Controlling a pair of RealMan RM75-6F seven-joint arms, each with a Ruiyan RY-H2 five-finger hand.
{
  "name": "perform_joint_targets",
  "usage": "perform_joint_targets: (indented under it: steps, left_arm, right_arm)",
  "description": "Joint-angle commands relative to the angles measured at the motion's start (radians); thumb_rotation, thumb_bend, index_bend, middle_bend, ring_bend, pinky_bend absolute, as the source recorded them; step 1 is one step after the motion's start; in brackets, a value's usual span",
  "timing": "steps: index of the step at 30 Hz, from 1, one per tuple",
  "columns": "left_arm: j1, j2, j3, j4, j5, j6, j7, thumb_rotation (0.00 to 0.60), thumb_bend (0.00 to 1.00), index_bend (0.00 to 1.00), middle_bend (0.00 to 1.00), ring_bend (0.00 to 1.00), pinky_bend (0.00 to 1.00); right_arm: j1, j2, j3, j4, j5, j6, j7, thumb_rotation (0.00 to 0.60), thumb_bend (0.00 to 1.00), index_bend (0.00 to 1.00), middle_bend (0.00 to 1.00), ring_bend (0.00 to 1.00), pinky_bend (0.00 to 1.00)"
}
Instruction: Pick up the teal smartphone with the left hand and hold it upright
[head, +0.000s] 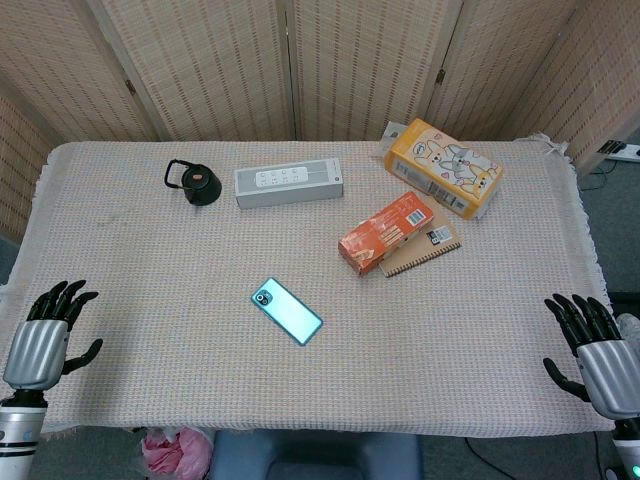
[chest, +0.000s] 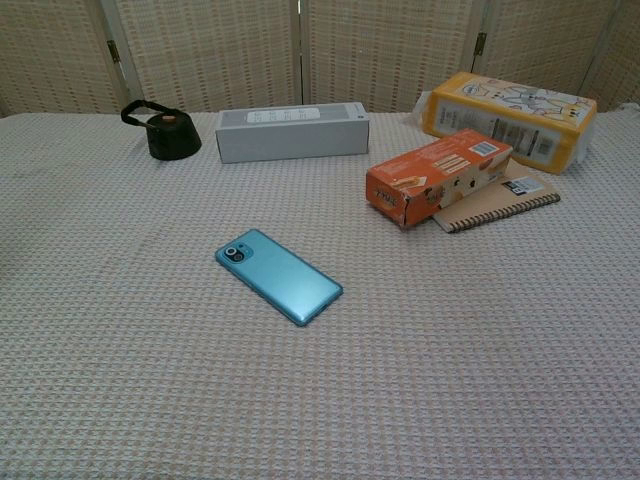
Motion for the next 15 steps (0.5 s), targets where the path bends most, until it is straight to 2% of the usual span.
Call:
perform_joint_targets:
  steps: [1, 9, 15]
  left_arm:
    - [0.005, 0.0, -0.002, -0.003, 0.002, -0.004, 0.006, 0.6, 0.28, 0.24, 0.14, 0.1, 0.17]
    - [0.014, 0.001, -0.007, -0.002, 0.033, -0.007, -0.012, 0.6, 0.28, 0.24, 0.14, 0.1, 0.17]
    - [-0.014, 0.011, -0.005, 0.008, 0.102, -0.041, -0.049, 0.6, 0.28, 0.25, 0.14, 0.1, 0.17]
  right_arm:
    - [0.0, -0.001, 0.0, -0.001, 0.0, 0.001, 0.0, 0.6, 0.24, 0.06, 0.08, 0.06, 0.09]
    - [-0.005, 0.001, 0.0, -0.004, -0.004, 0.014, -0.002, 0.6, 0.24, 0.06, 0.08, 0.06, 0.09]
    - [-0.009, 0.007, 0.001, -0.008, -0.009, 0.027, -0.004, 0.6, 0.24, 0.06, 0.08, 0.06, 0.09]
